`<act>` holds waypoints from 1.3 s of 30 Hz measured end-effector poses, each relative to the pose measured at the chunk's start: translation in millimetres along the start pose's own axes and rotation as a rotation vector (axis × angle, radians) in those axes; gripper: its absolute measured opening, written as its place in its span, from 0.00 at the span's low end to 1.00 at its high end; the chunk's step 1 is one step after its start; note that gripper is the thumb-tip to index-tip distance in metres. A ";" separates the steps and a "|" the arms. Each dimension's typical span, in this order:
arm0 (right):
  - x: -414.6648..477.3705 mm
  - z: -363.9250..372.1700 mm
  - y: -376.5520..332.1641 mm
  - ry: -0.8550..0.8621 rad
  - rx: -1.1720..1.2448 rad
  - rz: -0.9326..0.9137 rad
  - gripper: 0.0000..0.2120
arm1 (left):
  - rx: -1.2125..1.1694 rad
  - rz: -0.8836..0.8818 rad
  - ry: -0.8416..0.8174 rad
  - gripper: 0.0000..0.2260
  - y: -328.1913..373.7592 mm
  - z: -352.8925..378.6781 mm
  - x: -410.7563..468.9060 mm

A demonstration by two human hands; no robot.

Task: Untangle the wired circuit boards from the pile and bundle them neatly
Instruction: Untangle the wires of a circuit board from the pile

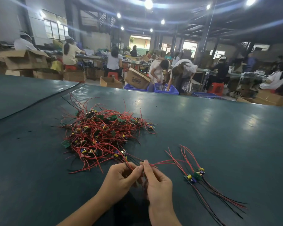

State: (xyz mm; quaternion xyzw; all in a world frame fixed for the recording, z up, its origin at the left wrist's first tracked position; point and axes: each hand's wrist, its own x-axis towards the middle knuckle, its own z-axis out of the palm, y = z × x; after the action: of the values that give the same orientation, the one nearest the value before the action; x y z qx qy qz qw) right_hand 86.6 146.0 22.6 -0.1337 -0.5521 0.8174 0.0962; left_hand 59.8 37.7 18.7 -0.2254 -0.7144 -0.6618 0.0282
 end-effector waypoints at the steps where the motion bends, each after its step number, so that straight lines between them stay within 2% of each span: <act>1: 1.0 -1.2 0.1 0.014 -0.015 0.003 0.08 | 0.018 0.003 -0.009 0.13 -0.4 -0.3 -0.5; 4: 10.6 -16.2 -11.6 0.169 0.034 0.059 0.09 | 0.113 0.034 -0.009 0.17 -1.2 -1.4 -1.4; 6: 20.8 -32.9 -22.7 0.256 0.096 0.073 0.10 | 0.142 0.031 0.004 0.17 0.5 -3.4 -0.8; 9: 26.7 -46.1 -32.9 0.239 0.212 0.011 0.10 | 0.120 0.018 -0.011 0.16 3.7 -3.0 -0.5; 11: 23.1 -43.2 -34.6 0.226 0.215 -0.078 0.11 | 0.038 -0.026 0.006 0.18 6.4 -0.7 -0.1; 13: 17.7 -37.6 -33.8 0.224 0.167 -0.202 0.11 | -0.060 -0.117 0.081 0.21 7.8 0.4 1.5; 15: 10.7 -31.1 -30.3 0.242 0.082 -0.364 0.11 | -0.125 -0.223 0.176 0.18 7.0 -0.7 3.7; 18: 2.2 -23.8 -26.4 0.318 -0.237 -0.821 0.12 | -0.244 -0.290 0.239 0.11 5.7 2.2 3.6; 19: 0.0 -22.1 -26.0 0.287 -0.341 -0.992 0.11 | -0.272 -0.285 0.237 0.15 5.7 4.4 2.9; 21: -4.7 -19.0 -22.7 0.158 -0.461 -1.226 0.07 | -0.266 -0.257 0.174 0.28 4.1 10.0 1.0; 23: -7.2 -17.0 -17.3 0.060 -0.532 -1.285 0.08 | -0.210 -0.172 0.076 0.29 5.0 15.1 -2.1; 25: -8.6 -14.7 -9.4 -0.041 -0.572 -1.253 0.09 | -0.113 -0.080 0.043 0.21 6.8 16.9 -5.4; 27: -10.8 -12.1 -4.1 -0.149 -0.594 -1.189 0.10 | -0.097 -0.063 0.069 0.15 7.2 15.1 -5.7; 29: -11.2 -12.0 -3.0 -0.193 -0.611 -1.138 0.10 | -0.192 -0.123 0.085 0.12 7.9 12.6 -3.6; 31: -10.9 -13.5 -4.9 -0.144 -0.590 -1.069 0.05 | -0.346 -0.227 0.127 0.10 7.7 11.9 0.3; 34: -12.2 -13.6 -6.4 -0.013 -0.504 -0.737 0.13 | -0.570 -0.349 0.173 0.10 7.6 11.6 4.9; 36: -11.3 -12.9 -7.7 -0.013 -0.454 -0.514 0.13 | -0.594 -0.365 0.162 0.11 8.1 9.9 4.8; 39: -10.0 -10.1 -11.1 -0.028 -0.329 -0.324 0.12 | -0.588 -0.358 0.138 0.11 10.7 9.3 3.4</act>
State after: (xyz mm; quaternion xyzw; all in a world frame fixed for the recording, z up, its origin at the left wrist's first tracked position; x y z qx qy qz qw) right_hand 99.5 155.9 30.4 -0.0459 -0.6933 0.6920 0.1958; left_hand 62.9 47.9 28.8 -0.0497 -0.5180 -0.8473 -0.1060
